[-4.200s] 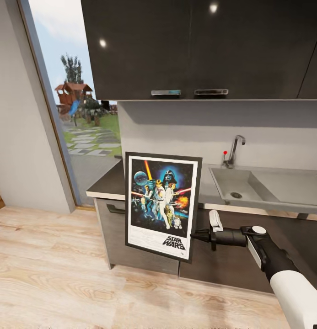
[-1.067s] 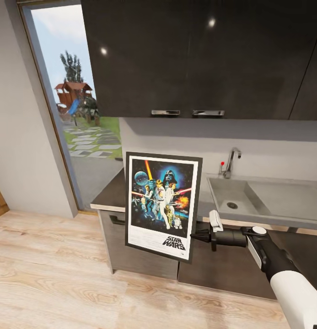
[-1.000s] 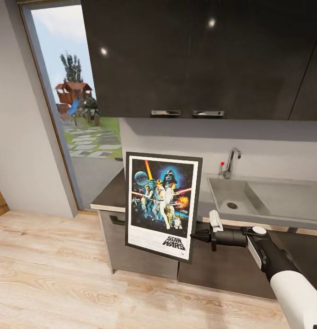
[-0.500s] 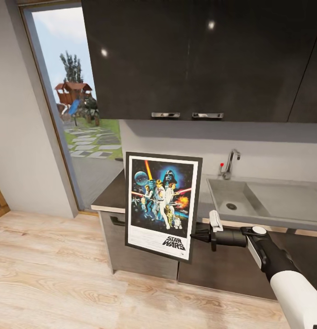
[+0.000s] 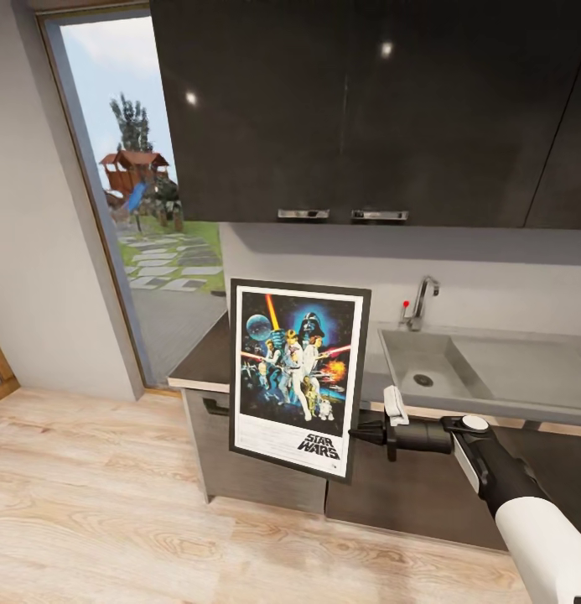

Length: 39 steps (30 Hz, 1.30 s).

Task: Pick up the poster from the kitchen countertop and hang it on one of the wall nails in the kitchen.

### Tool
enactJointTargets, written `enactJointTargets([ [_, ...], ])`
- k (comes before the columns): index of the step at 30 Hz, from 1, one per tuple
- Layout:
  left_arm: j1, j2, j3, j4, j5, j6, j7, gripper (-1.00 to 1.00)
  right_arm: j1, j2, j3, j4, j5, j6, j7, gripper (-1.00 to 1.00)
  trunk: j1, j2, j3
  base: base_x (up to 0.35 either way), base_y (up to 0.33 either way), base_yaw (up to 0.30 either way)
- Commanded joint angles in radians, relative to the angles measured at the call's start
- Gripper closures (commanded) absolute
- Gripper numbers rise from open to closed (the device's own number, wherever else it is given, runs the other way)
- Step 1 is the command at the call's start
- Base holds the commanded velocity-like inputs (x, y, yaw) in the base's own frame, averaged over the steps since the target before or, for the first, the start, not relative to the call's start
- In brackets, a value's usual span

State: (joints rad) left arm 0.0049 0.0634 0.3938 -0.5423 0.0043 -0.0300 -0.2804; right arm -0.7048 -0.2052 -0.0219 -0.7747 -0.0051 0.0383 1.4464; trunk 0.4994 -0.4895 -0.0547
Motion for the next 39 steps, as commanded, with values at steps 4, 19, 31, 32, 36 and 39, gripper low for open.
enactJointTargets([
  [4, 0.000, 0.000, 0.004, -0.001, 0.000, -0.001, -0.006, -1.00, -0.001, 0.000, -0.001, 0.000, -0.001, 0.008, 0.006, 1.00, -0.015, 0.027, 0.011, 0.000, 0.000, 0.000],
  [19, 0.000, 0.000, 0.004, -0.001, 0.000, -0.001, -0.006, -1.00, -0.001, 0.001, -0.001, 0.000, -0.001, 0.009, 0.006, 1.00, -0.049, 0.090, 0.039, 0.000, 0.000, 0.000],
  [31, 0.000, 0.000, 0.004, -0.001, 0.000, -0.001, -0.006, -1.00, -0.001, 0.000, -0.001, 0.000, -0.001, 0.009, 0.006, 1.00, -0.049, 0.090, 0.039, 0.000, 0.000, 0.000],
  [32, 0.000, 0.000, 0.005, -0.001, 0.000, -0.001, -0.006, -1.00, -0.001, 0.001, -0.001, 0.000, -0.001, 0.009, 0.006, 1.00, -0.049, 0.090, 0.039, 0.000, 0.000, 0.000],
  [36, 0.000, -0.001, 0.005, -0.001, 0.000, -0.001, -0.006, -1.00, -0.001, 0.000, -0.001, 0.000, -0.001, 0.009, 0.006, 1.00, -0.049, 0.090, 0.039, 0.000, 0.000, 0.000],
  [39, 0.000, -0.001, 0.005, -0.001, 0.000, -0.001, -0.006, -1.00, -0.001, 0.000, -0.001, 0.000, -0.001, 0.009, 0.006, 1.00, -0.049, 0.090, 0.039, 0.000, 0.000, 0.000],
])
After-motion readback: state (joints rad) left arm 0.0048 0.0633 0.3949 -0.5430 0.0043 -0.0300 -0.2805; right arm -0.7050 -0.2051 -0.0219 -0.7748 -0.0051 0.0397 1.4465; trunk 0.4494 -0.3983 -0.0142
